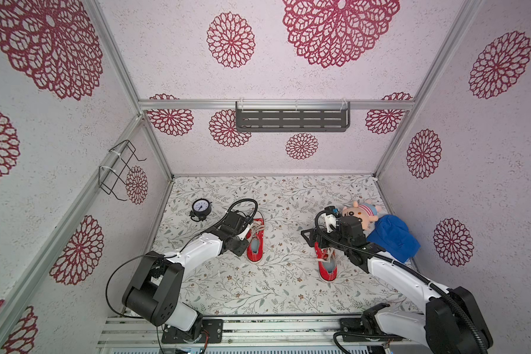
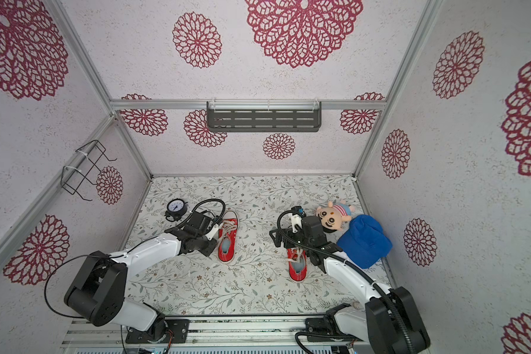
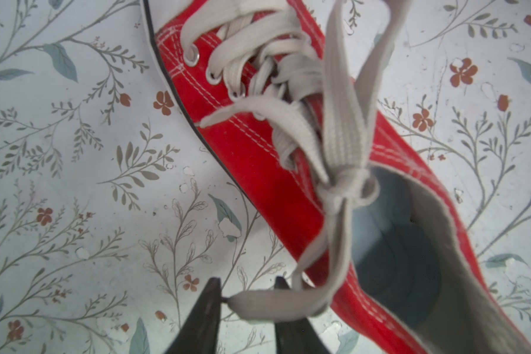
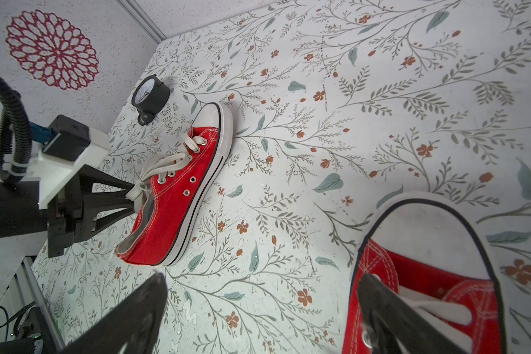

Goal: Remove the insole from the shoe
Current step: Untie the shoelace on the shoe.

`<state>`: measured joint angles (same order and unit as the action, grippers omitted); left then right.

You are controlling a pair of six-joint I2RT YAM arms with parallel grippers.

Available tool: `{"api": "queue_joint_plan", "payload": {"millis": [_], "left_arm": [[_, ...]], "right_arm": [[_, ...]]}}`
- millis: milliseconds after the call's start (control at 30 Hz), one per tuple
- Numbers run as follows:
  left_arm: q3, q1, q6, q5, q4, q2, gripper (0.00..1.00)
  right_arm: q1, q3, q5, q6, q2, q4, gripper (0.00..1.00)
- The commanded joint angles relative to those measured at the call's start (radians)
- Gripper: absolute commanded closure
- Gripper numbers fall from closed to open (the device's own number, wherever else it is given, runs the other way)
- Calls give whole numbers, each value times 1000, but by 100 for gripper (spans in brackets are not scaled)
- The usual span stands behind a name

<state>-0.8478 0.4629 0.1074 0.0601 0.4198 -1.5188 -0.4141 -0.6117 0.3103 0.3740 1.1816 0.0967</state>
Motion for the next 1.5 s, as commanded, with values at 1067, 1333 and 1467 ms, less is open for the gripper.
{"api": "queue_joint_plan", "payload": {"millis": [1067, 1333, 1467], "left_arm": [[-126, 94, -119, 123, -101, 393, 100], [-187, -9, -191, 111, -124, 417, 100], [-220, -76, -237, 88, -112, 376, 100]], "right_arm": [[-408, -352, -223, 202, 657, 129, 5], [-421, -300, -223, 202, 656, 104, 6], [-428, -307, -233, 191, 659, 83, 6]]}}
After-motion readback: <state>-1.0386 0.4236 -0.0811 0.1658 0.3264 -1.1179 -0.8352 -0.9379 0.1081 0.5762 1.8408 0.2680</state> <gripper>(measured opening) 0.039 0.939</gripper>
